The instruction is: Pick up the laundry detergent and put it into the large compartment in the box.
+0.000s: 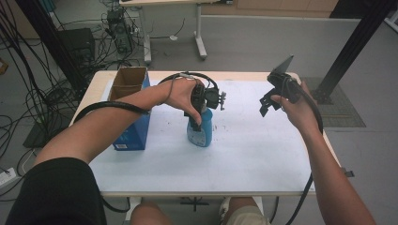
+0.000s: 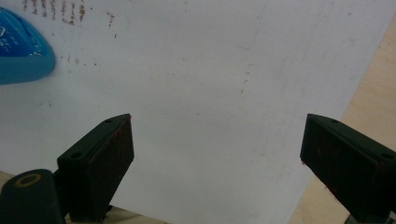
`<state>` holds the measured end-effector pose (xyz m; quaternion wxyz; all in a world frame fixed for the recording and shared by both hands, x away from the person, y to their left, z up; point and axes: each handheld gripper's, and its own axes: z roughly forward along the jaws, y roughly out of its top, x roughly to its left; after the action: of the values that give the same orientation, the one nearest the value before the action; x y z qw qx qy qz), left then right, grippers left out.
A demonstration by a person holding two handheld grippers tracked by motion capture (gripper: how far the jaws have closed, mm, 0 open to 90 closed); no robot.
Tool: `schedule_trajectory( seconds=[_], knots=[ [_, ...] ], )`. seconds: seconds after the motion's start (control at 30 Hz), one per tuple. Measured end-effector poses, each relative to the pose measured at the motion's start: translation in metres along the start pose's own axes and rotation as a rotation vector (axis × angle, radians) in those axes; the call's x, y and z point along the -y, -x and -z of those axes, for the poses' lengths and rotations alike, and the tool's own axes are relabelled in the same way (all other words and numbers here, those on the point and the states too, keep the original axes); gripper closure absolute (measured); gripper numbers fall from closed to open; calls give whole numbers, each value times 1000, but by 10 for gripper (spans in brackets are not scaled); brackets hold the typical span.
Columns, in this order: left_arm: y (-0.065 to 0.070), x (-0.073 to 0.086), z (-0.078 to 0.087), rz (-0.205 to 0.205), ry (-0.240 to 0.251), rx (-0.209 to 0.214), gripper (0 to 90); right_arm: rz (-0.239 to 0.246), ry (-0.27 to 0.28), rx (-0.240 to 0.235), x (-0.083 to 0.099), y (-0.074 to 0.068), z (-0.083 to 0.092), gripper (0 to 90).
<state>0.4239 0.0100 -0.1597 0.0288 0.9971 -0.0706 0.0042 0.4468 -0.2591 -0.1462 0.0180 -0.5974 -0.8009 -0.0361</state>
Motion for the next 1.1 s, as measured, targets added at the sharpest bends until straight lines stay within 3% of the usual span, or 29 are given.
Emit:
schedule_trajectory(
  seconds=[1.1],
  knots=[
    [0,2,-1,9,6,-16,58,6,-5,1,-3,-2,-1,92]
  ],
)
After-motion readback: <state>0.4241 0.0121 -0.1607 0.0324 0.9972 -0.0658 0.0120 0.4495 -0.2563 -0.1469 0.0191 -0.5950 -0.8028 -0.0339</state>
